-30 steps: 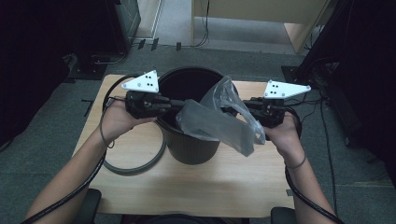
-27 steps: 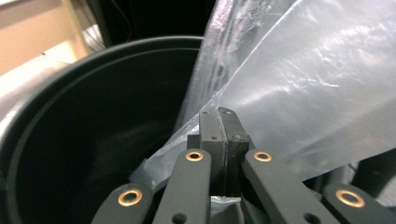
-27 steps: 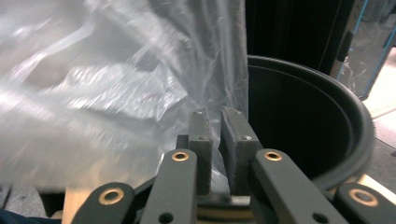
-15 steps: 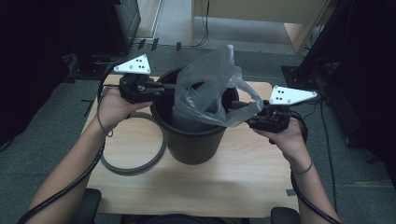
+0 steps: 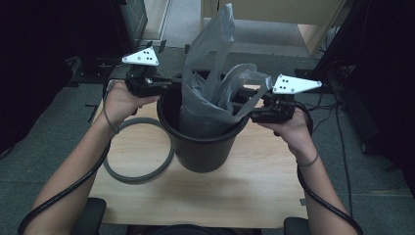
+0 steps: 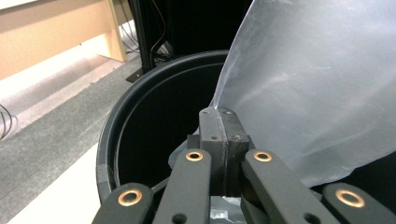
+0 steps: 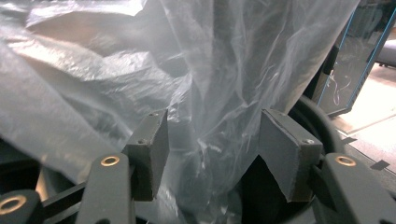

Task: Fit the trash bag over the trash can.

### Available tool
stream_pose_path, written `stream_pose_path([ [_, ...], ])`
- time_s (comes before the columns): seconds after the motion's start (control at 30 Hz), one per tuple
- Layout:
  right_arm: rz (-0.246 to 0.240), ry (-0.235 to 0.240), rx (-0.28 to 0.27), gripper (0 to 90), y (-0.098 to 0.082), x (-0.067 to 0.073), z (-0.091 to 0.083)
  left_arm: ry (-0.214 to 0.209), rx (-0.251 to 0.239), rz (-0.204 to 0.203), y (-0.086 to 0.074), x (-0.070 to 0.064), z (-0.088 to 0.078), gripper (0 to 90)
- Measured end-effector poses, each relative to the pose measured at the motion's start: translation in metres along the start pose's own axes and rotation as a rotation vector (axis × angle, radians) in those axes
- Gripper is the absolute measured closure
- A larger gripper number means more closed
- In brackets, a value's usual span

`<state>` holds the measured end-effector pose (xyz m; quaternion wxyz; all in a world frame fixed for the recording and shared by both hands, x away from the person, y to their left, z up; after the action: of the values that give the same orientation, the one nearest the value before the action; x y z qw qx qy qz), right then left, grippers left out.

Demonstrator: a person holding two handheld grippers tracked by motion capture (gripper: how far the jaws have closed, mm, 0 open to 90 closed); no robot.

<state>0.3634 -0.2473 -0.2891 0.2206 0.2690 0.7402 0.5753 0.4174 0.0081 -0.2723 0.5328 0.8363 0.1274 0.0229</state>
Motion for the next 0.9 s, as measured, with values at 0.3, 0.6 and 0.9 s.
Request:
stream_pose_path([
  [0.3,-0.007,0.008,0.014,29.5,0.013,-0.015,0.033,-0.002,0.008,0.001,0.005,0.005,0.004,90.0],
  [0.6,0.009,-0.019,0.035,25.9,0.014,-0.033,0.035,0.005,0.002,-0.003,0.004,0.008,-0.003,90.0],
  [0.9,0.052,0.120,-0.011,70.3,0.021,-0.019,0.042,0.005,0.004,-0.018,0.008,0.014,0.003,90.0],
])
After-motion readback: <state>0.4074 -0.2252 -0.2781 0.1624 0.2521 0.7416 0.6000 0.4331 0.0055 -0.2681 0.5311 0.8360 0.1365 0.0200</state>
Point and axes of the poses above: each handheld gripper's, and its own axes: z roughly forward along the jaws, y roughly out of its top, x roughly to its left, the point moved 6 cm from there along z, roughly forward along the jaws, and after that the axes turned 11 degrees about -y, right-handed, at the moved point
